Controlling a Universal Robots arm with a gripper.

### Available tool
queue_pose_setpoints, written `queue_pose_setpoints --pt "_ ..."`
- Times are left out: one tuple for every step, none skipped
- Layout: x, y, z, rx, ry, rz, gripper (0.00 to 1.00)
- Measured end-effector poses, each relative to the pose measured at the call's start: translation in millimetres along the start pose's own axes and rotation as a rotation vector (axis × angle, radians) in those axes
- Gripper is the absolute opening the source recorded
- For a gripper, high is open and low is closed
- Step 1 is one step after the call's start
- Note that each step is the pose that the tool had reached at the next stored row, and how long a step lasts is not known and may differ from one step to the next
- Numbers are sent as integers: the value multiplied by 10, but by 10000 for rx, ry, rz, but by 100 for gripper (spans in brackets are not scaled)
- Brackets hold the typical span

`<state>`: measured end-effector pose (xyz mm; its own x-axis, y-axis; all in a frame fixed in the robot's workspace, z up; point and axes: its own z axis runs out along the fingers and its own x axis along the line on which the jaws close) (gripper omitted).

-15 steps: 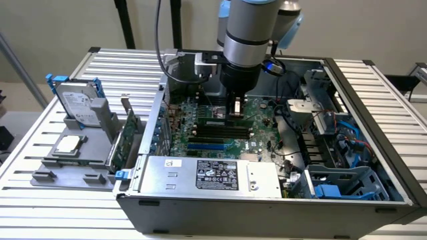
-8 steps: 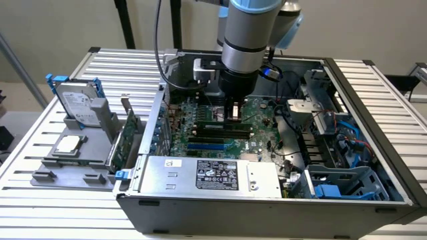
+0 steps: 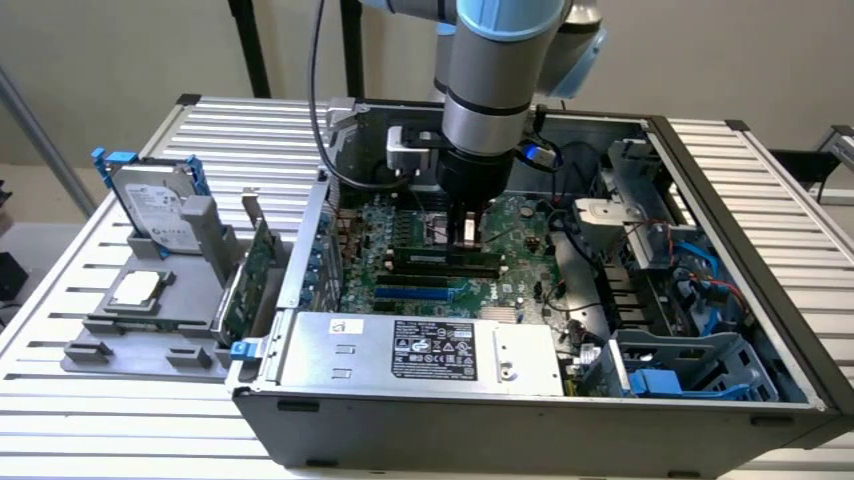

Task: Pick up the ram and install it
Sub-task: 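Insert the ram into the slot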

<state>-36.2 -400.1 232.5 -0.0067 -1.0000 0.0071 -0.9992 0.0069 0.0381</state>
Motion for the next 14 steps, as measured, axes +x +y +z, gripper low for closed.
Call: queue_pose_setpoints --pt "0 0 2 1 0 0 14" --pt "-1 -1 9 5 -4 0 14" --pt "-2 -1 16 7 -5 0 14" --pt "-3 -1 24 7 -5 0 14" --pt "-3 -2 32 9 -13 -1 14" --pt "-4 -2 38 10 -23 -1 14" --pt "-5 -2 43 11 -35 -2 14" --pt "-6 -2 46 10 -46 -2 14" --pt "-8 -2 47 9 -61 -3 14" --pt "-10 -2 48 10 -74 -3 14" --pt "-12 -2 49 11 -84 -3 14" --pt "-12 -2 49 11 -84 -3 14" --pt "-12 -2 49 11 -85 -3 14" --pt "-12 -2 49 14 -86 -4 14"
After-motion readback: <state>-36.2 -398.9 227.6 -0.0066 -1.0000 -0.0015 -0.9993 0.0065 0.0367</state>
